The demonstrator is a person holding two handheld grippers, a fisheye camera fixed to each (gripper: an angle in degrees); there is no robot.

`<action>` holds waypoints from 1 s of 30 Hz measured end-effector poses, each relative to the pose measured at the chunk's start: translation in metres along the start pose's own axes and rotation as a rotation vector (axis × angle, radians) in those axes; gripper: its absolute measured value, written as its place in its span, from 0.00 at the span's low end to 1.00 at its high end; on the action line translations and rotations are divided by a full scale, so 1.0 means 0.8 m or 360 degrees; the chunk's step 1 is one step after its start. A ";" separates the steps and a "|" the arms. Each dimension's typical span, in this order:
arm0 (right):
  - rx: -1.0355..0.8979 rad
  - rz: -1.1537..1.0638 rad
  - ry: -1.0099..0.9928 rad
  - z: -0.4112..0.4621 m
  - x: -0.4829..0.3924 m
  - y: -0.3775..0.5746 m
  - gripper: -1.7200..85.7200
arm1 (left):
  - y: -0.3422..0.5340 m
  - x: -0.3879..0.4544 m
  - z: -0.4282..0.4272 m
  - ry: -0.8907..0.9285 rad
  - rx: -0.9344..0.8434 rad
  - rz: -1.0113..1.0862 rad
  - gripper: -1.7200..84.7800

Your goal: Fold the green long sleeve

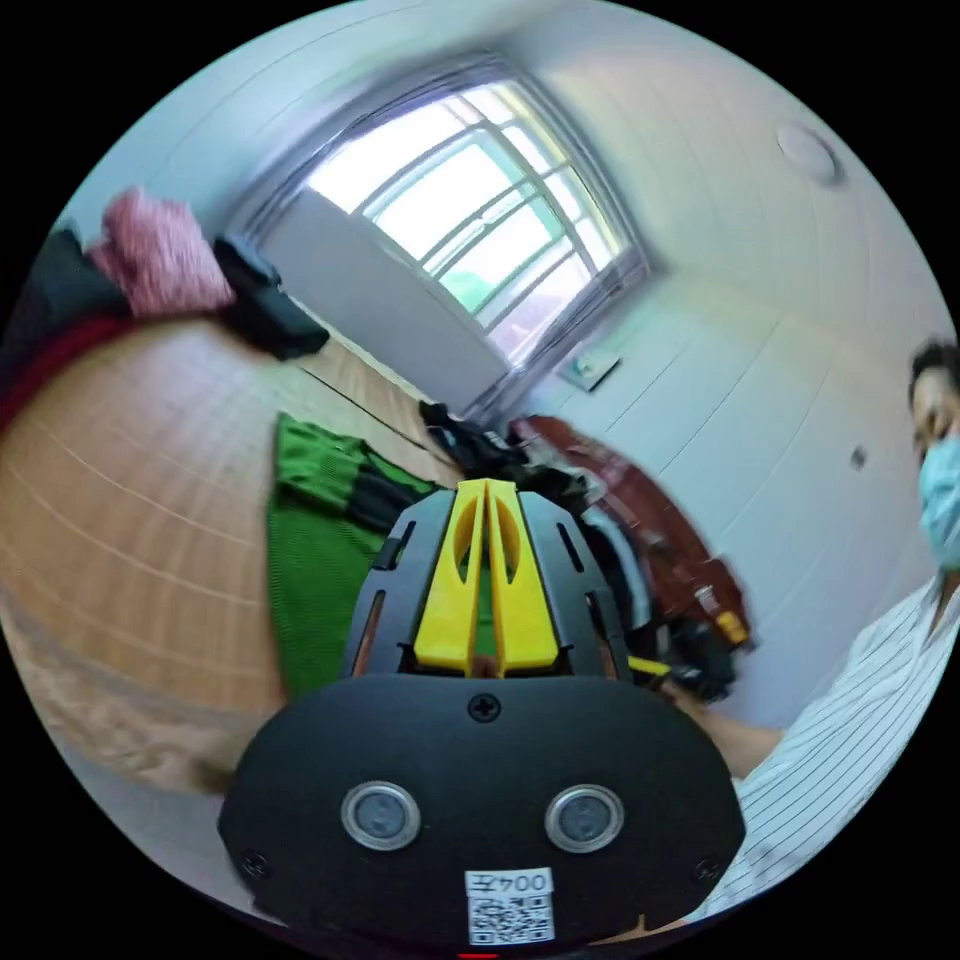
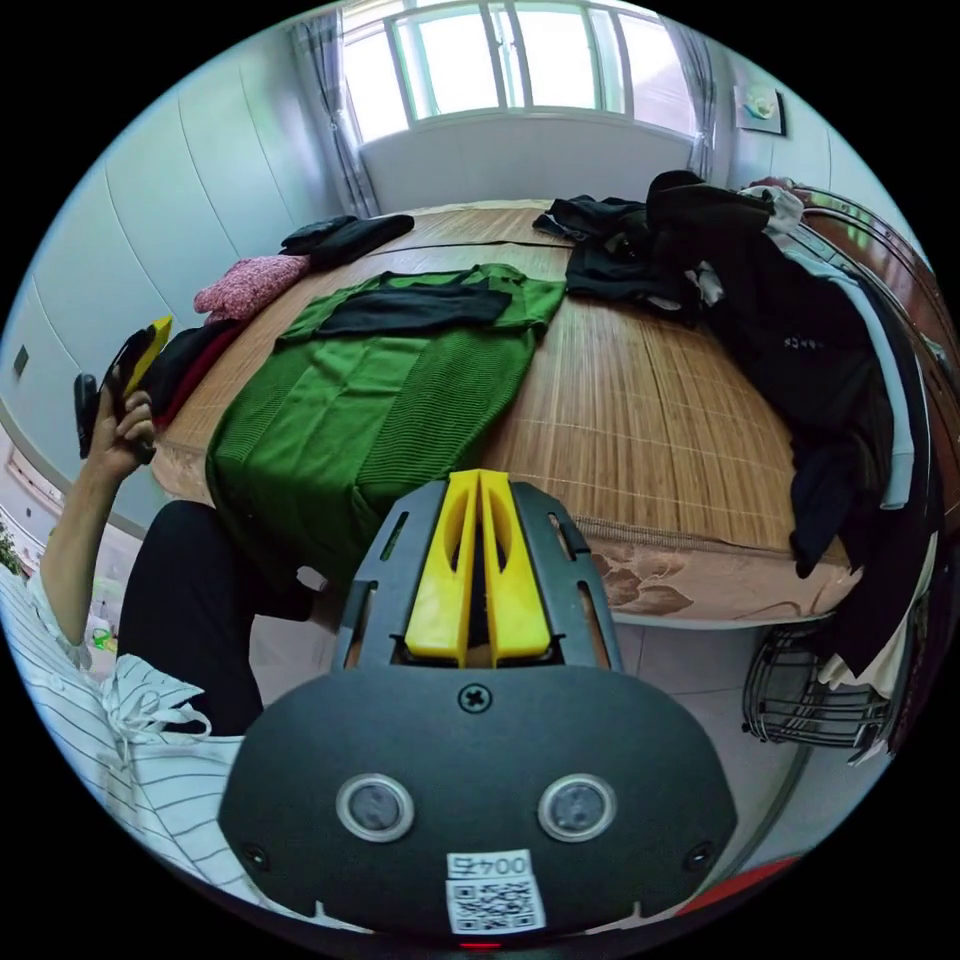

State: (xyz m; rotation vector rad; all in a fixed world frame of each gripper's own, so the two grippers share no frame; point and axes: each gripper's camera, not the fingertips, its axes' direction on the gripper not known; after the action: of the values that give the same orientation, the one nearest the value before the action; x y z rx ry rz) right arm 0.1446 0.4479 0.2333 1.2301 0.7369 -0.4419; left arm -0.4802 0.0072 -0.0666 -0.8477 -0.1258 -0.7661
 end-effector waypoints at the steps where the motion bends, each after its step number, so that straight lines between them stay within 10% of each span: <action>1: -0.0014 0.0001 -0.0034 0.003 0.002 0.001 0.01 | 0.026 0.043 -0.033 -0.0236 -0.0058 0.0193 0.02; 14: -0.0045 -0.0277 0.0004 0.023 -0.062 -0.048 0.01 | 0.328 0.062 -0.087 -0.1031 -0.0328 0.0143 0.03; 30: -0.0442 -0.0380 -0.0051 0.125 -0.123 -0.124 0.01 | 0.392 0.016 0.025 -0.0924 -0.1018 0.0290 0.02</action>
State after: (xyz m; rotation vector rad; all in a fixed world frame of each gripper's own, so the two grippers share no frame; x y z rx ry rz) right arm 0.0367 0.3155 0.2507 0.8773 0.8904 -0.5343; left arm -0.2613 0.1450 -0.2457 -1.6571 -0.3229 -0.3619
